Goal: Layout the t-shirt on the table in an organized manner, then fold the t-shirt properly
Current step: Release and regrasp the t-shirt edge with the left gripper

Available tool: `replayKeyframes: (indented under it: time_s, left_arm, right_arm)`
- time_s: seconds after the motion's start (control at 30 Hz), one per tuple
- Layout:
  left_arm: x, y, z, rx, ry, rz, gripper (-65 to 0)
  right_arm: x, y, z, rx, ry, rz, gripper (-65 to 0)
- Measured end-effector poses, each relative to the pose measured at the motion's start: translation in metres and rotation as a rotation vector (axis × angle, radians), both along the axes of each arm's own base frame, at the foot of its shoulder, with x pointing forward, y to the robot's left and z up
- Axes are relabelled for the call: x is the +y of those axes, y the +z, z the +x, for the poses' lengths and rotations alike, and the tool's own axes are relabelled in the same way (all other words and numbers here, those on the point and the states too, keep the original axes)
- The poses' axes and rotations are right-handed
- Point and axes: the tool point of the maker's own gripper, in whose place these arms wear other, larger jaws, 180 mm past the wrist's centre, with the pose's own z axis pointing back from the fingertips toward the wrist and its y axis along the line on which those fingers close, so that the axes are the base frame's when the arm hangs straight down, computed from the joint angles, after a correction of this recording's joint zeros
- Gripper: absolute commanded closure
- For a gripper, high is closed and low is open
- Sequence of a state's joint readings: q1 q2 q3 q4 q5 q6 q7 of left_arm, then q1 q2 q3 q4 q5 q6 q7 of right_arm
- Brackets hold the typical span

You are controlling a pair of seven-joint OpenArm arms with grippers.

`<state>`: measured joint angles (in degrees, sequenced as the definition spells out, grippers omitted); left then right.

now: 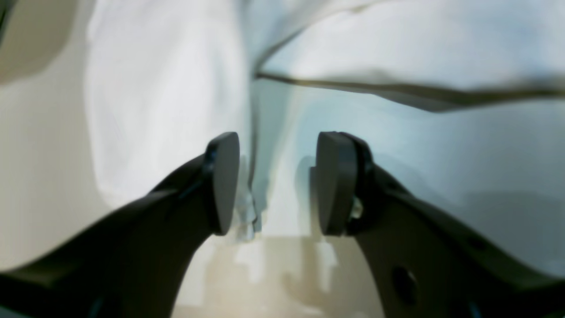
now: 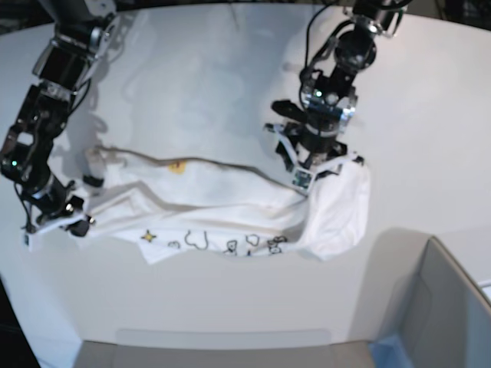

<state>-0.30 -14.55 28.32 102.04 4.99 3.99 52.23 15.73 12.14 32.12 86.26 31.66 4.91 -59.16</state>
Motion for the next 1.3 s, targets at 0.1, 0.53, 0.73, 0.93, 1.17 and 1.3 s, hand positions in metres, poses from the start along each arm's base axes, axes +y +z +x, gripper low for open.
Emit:
replayKeyframes:
  time_s: [0.1,0.53,0.73,0.93,1.17,1.3]
  left_arm:
    - [0.004,0.007,0.003,-0.050,0.012,0.080,-33.9]
    - [0.023,-0.021,0.005,-0.031,0.082,0.129,-35.8]
    - [0.041,-0.038,0.025,-0.009,0.112,0.190,-35.5]
    - [0.069,-0.036,0.038,-0.001,0.193,0.196,-19.7]
    - [0.112,-0.011,0.057,-0.061,0.383,0.124,0.0]
    - [0.114,0.026,0.062,-0.158,0.400,0.082,0.0]
  right_arm:
    - [0.000,0.000,0.000,0.000,0.000,0.000,0.0]
    - [0.001,-0.010,-0.007,0.025,0.001,0.002,0.0]
    - [0.001,-0.009,-0.006,0.022,0.001,0.003,0.0]
    - [-0.001,-0.005,-0.006,0.013,0.000,-0.010,0.0]
    - [0.001,0.029,-0.004,-0.081,0.006,-0.057,0.0]
    - [0.005,0.054,-0.006,-0.150,0.017,-0.093,0.0]
